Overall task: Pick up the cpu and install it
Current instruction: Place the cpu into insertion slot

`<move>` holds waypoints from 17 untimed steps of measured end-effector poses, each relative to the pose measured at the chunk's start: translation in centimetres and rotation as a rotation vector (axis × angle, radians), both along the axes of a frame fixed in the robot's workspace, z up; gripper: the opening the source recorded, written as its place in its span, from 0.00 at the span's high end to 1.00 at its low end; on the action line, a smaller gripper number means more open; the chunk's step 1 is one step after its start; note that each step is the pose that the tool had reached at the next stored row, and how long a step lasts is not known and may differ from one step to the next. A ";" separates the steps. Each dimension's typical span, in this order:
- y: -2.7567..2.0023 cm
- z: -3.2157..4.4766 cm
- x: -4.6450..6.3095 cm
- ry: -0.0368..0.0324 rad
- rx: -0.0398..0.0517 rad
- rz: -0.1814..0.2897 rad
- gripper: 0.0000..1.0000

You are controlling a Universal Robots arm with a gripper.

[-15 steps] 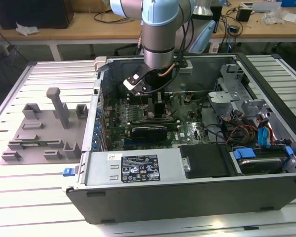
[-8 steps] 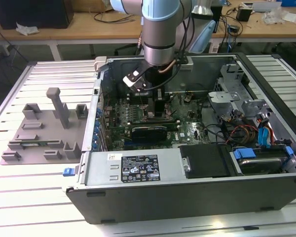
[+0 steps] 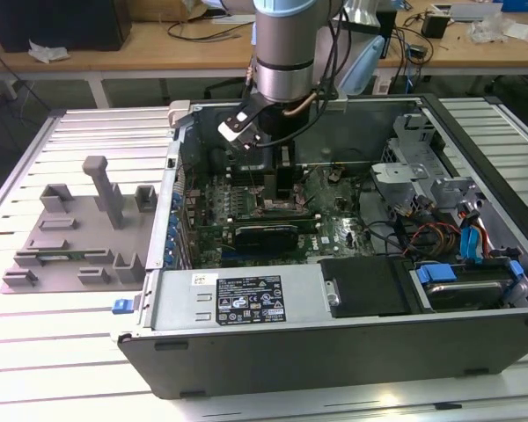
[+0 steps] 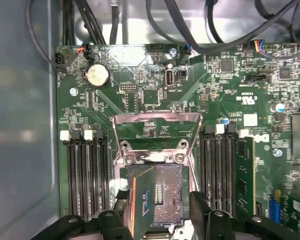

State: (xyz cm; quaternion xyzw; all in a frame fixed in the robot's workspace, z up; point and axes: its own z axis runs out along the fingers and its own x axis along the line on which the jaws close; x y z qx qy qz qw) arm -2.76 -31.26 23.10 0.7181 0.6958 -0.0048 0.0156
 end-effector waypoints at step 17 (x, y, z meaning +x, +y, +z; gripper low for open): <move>-1.05 0.53 0.1 0.0000 0.0000 -0.010 0.40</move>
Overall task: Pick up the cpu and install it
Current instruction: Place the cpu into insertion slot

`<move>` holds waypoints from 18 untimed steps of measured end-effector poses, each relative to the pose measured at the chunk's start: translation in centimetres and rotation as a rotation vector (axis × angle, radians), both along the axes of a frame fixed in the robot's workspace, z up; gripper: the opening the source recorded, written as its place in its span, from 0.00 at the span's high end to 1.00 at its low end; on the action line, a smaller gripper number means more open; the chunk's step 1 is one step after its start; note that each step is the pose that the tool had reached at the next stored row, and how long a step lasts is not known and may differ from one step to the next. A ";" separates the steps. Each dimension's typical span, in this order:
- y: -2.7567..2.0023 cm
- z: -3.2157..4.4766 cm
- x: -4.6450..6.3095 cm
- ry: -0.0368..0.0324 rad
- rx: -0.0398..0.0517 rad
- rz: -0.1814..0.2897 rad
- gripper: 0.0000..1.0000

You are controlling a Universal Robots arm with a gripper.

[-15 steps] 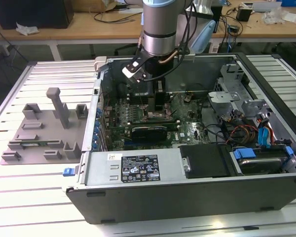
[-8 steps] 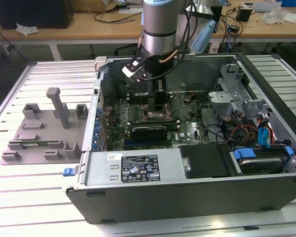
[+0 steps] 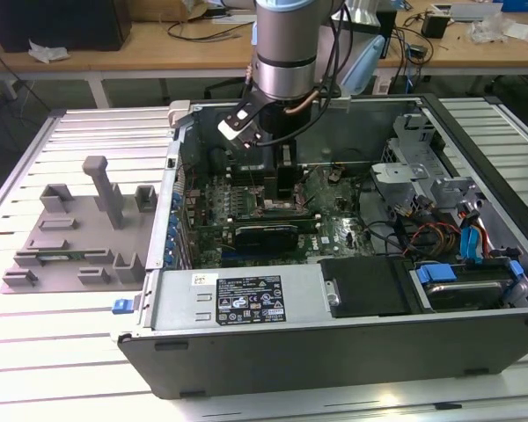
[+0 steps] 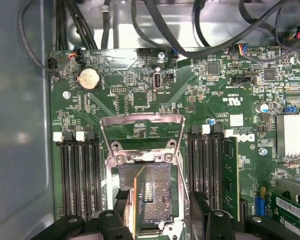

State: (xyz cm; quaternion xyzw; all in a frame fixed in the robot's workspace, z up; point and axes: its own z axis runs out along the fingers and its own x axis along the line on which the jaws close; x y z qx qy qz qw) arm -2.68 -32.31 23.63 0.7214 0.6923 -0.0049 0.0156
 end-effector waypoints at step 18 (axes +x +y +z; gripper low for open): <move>-1.46 -0.04 0.1 -0.0001 0.0006 -0.006 0.40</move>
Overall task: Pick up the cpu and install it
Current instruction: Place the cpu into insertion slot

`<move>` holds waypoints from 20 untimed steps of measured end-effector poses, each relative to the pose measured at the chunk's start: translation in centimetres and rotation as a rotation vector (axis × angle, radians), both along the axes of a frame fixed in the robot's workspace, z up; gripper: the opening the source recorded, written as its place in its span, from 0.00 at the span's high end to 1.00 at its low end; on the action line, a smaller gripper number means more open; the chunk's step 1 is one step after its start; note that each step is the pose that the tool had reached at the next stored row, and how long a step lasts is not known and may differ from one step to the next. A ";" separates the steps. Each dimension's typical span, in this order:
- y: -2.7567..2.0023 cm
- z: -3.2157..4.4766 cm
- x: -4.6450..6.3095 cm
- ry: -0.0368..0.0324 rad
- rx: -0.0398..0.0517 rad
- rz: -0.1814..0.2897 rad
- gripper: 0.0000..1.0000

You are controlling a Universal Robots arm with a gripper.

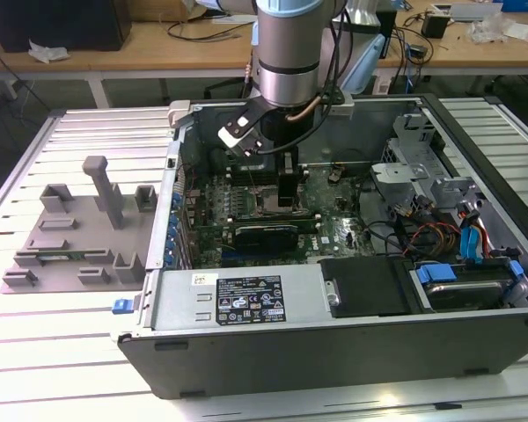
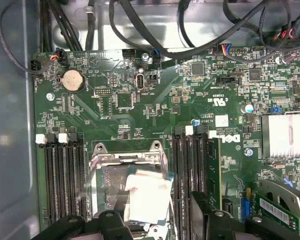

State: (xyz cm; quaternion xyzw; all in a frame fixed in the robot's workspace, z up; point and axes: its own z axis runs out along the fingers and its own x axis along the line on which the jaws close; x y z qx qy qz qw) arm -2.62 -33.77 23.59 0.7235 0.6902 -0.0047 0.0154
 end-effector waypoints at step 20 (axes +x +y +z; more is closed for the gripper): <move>-0.03 -0.05 5.0 0.0045 0.0032 0.000 0.40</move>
